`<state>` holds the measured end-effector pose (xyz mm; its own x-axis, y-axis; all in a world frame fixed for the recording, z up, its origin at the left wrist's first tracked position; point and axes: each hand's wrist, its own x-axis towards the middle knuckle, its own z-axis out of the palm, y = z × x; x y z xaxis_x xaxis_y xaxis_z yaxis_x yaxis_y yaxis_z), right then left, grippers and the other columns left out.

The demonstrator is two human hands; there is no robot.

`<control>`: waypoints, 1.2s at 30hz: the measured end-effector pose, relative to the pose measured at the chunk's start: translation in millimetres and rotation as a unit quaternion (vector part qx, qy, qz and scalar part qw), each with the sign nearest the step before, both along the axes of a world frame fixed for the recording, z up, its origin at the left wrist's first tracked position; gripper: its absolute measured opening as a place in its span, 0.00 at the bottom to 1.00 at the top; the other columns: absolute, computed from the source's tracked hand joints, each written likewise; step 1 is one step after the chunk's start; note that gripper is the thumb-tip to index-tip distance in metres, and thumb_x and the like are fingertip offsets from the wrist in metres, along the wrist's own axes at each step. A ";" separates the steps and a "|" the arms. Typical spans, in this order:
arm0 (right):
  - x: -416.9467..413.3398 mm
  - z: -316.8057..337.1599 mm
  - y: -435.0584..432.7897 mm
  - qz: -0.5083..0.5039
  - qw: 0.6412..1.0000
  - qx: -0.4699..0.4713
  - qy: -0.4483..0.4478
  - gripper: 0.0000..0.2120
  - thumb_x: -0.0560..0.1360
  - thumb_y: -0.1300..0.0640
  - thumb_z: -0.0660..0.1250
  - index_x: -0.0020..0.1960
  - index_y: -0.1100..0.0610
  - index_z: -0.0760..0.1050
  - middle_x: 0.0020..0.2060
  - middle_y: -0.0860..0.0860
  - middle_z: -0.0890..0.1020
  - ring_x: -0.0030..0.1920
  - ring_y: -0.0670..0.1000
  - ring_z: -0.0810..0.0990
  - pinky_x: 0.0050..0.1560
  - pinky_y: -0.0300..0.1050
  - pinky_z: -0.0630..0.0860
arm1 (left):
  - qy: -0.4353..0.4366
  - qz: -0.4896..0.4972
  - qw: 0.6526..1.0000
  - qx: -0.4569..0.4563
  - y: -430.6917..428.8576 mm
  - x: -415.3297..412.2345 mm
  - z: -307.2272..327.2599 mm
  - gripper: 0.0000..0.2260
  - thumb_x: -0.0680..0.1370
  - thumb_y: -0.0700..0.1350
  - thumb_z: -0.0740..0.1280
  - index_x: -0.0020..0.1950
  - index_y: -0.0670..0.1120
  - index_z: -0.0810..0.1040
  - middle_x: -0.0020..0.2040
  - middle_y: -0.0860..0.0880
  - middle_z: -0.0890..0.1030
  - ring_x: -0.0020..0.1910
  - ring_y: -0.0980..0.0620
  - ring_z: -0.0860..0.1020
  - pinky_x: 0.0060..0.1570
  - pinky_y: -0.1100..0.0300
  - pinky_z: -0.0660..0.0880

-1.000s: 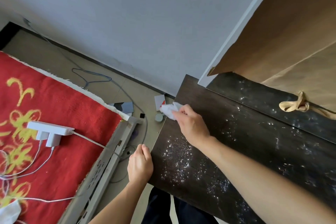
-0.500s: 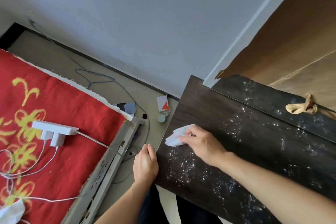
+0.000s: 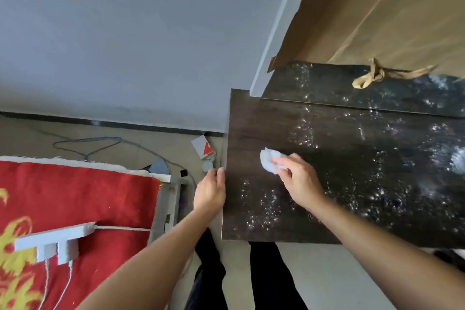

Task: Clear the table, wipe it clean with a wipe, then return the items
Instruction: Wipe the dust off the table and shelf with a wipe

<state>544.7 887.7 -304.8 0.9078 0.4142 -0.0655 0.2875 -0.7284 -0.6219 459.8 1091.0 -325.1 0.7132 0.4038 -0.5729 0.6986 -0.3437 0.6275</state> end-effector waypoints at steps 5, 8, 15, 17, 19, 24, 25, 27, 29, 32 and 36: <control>-24.4 -11.1 32.8 -0.036 0.999 0.001 -0.027 0.06 0.73 0.63 0.68 0.48 0.57 0.82 0.42 0.52 0.77 0.39 0.49 0.76 0.42 0.37 0.71 | -0.033 -0.084 0.996 -0.011 27.0 77.1 -4.9 0.22 0.80 0.58 0.49 0.54 0.42 0.72 0.51 0.38 0.78 0.50 0.37 0.77 0.53 0.43 0.74; -85.4 -4.5 6.7 -0.008 1.000 0.027 0.014 0.05 0.73 0.61 0.68 0.46 0.58 0.82 0.43 0.50 0.78 0.38 0.44 0.75 0.41 0.30 0.70 | -0.021 -0.118 0.993 0.010 29.2 96.3 -9.8 0.25 0.79 0.62 0.49 0.51 0.42 0.70 0.50 0.39 0.78 0.50 0.38 0.77 0.55 0.43 0.73; -38.5 -15.7 16.7 -0.155 0.987 -0.013 -0.047 0.06 0.73 0.63 0.66 0.48 0.56 0.80 0.41 0.53 0.77 0.36 0.54 0.78 0.38 0.44 0.72 | -0.040 -0.140 0.989 0.013 28.5 92.0 -15.1 0.25 0.76 0.67 0.47 0.46 0.45 0.66 0.39 0.44 0.75 0.42 0.38 0.76 0.48 0.41 0.76; -74.6 -18.7 22.9 -0.108 0.993 0.021 -0.036 0.06 0.75 0.59 0.64 0.47 0.54 0.79 0.42 0.50 0.75 0.35 0.52 0.77 0.37 0.45 0.74 | -0.052 -0.137 0.989 0.022 25.4 90.4 -13.2 0.24 0.79 0.63 0.47 0.46 0.43 0.66 0.38 0.45 0.74 0.43 0.39 0.75 0.48 0.45 0.74; -128.1 -14.7 14.2 -0.067 0.997 0.043 -0.001 0.06 0.76 0.55 0.61 0.47 0.52 0.77 0.43 0.47 0.74 0.34 0.51 0.77 0.35 0.47 0.76 | -0.062 -0.138 0.988 0.025 23.8 88.9 -13.5 0.23 0.81 0.60 0.47 0.48 0.41 0.66 0.38 0.46 0.73 0.42 0.40 0.75 0.45 0.48 0.71; -117.6 -11.5 -13.0 -0.175 0.984 0.015 -0.032 0.09 0.75 0.58 0.61 0.52 0.51 0.78 0.41 0.52 0.76 0.37 0.53 0.78 0.39 0.45 0.75 | -0.068 -0.145 0.987 0.023 24.6 89.0 -12.7 0.21 0.81 0.60 0.47 0.47 0.42 0.64 0.36 0.47 0.72 0.40 0.42 0.73 0.42 0.49 0.70; -102.2 -14.1 -9.4 -0.212 0.976 0.000 -0.053 0.12 0.74 0.58 0.60 0.55 0.52 0.79 0.41 0.53 0.76 0.38 0.53 0.78 0.40 0.42 0.74 | -0.070 -0.145 0.987 0.022 24.6 89.1 -13.3 0.21 0.81 0.60 0.47 0.46 0.43 0.64 0.36 0.47 0.72 0.40 0.42 0.74 0.43 0.47 0.72; -95.6 -17.4 10.8 -0.211 0.976 -0.006 -0.058 0.16 0.74 0.58 0.58 0.56 0.51 0.79 0.43 0.54 0.76 0.38 0.52 0.77 0.40 0.40 0.72 | -0.068 -0.144 0.987 0.019 25.2 88.6 -14.2 0.21 0.80 0.61 0.47 0.46 0.44 0.64 0.36 0.47 0.72 0.39 0.42 0.74 0.44 0.43 0.75; -120.8 -19.4 30.0 -0.117 0.992 0.011 -0.036 0.15 0.74 0.62 0.61 0.56 0.49 0.78 0.42 0.53 0.75 0.35 0.51 0.75 0.34 0.45 0.75 | -0.061 -0.145 0.987 0.010 27.0 88.5 -14.9 0.21 0.80 0.63 0.47 0.45 0.45 0.64 0.37 0.46 0.73 0.39 0.40 0.76 0.44 0.39 0.76; -152.2 -13.8 22.3 -0.036 0.999 0.034 0.000 0.14 0.74 0.65 0.64 0.56 0.52 0.78 0.42 0.51 0.73 0.34 0.44 0.70 0.32 0.42 0.73 | -0.050 -0.153 0.987 -0.012 31.2 90.2 -12.9 0.23 0.79 0.64 0.48 0.47 0.44 0.65 0.40 0.43 0.75 0.39 0.38 0.78 0.42 0.39 0.77; -101.1 -11.4 12.2 -0.142 0.989 0.012 -0.049 0.13 0.76 0.61 0.62 0.58 0.53 0.79 0.46 0.54 0.75 0.38 0.52 0.78 0.37 0.42 0.75 | -0.031 -0.167 0.984 -0.047 36.7 94.6 -7.4 0.24 0.79 0.63 0.49 0.52 0.42 0.66 0.43 0.39 0.76 0.39 0.38 0.79 0.38 0.41 0.79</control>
<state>443.6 899.9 -316.2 0.9892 0.1424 0.0348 0.1332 -0.7735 -0.6196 554.4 1127.6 -332.5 0.8323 0.0880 -0.5473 0.5153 -0.4867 0.7054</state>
